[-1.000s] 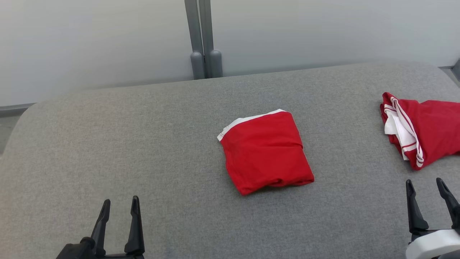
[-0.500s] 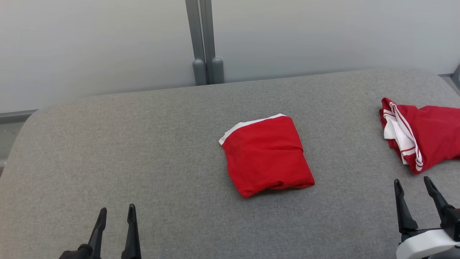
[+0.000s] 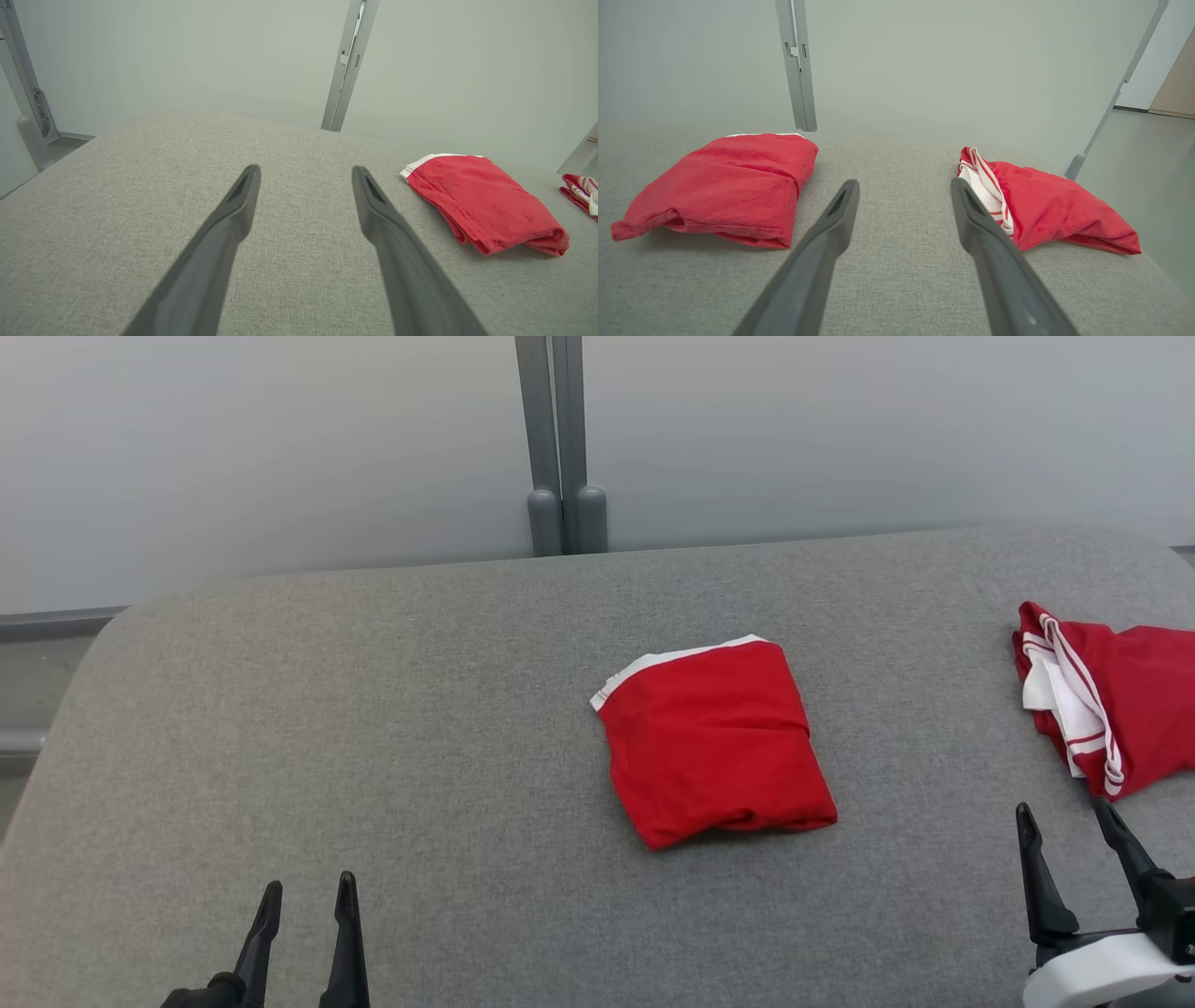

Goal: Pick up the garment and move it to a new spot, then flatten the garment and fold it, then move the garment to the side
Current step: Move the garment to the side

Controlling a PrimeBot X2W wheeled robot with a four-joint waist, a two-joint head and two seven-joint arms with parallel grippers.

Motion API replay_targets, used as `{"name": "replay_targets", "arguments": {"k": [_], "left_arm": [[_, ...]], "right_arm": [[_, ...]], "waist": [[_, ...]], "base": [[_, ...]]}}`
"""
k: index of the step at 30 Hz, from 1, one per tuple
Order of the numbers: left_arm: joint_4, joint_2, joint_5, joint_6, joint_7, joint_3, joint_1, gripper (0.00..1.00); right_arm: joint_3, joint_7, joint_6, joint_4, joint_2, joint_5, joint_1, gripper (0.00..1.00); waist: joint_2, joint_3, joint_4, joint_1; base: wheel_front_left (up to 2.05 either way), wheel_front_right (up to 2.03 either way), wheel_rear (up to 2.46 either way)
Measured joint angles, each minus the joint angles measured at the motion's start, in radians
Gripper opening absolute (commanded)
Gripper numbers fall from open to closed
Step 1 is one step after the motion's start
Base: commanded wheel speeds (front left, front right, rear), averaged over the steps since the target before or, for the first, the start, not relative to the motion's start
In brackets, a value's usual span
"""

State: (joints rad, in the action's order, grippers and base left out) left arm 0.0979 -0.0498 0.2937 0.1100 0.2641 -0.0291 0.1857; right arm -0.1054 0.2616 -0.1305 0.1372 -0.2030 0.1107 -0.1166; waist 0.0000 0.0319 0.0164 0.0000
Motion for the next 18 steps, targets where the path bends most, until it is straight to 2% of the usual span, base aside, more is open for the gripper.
{"name": "replay_targets", "arguments": {"k": [5, 9, 14, 18], "left_arm": [[0.002, 0.0, -0.005, 0.003, 0.0, -0.008, 0.0, 1.0], [0.008, 0.0, -0.009, 0.004, 0.0, -0.029, -0.005, 1.0], [0.011, 0.0, -0.01, 0.009, 0.0, -0.067, -0.068, 1.0], [0.019, 0.0, 0.008, 0.007, 0.0, -0.099, -0.103, 1.0]], "right_arm": [[0.039, 0.0, 0.0, -0.028, 0.014, 0.063, 0.038, 1.0], [0.129, -0.023, 0.0, 0.037, -0.025, 0.149, 0.135, 1.0], [0.252, -0.263, 0.0, 0.131, -0.1, 0.299, 0.336, 1.0], [0.259, -0.394, 0.0, 0.239, -0.119, 0.348, 0.431, 1.0]], "waist": [[0.0, -0.011, 0.011, 0.0], [0.0, -0.025, 0.027, 0.0], [0.0, -0.071, 0.055, 0.0], [0.0, -0.109, 0.102, 0.0]], "base": [[0.0, 0.0, 0.0], [0.0, 0.0, 0.0], [0.0, 0.0, 0.0], [0.0, 0.0, 0.0]]}}
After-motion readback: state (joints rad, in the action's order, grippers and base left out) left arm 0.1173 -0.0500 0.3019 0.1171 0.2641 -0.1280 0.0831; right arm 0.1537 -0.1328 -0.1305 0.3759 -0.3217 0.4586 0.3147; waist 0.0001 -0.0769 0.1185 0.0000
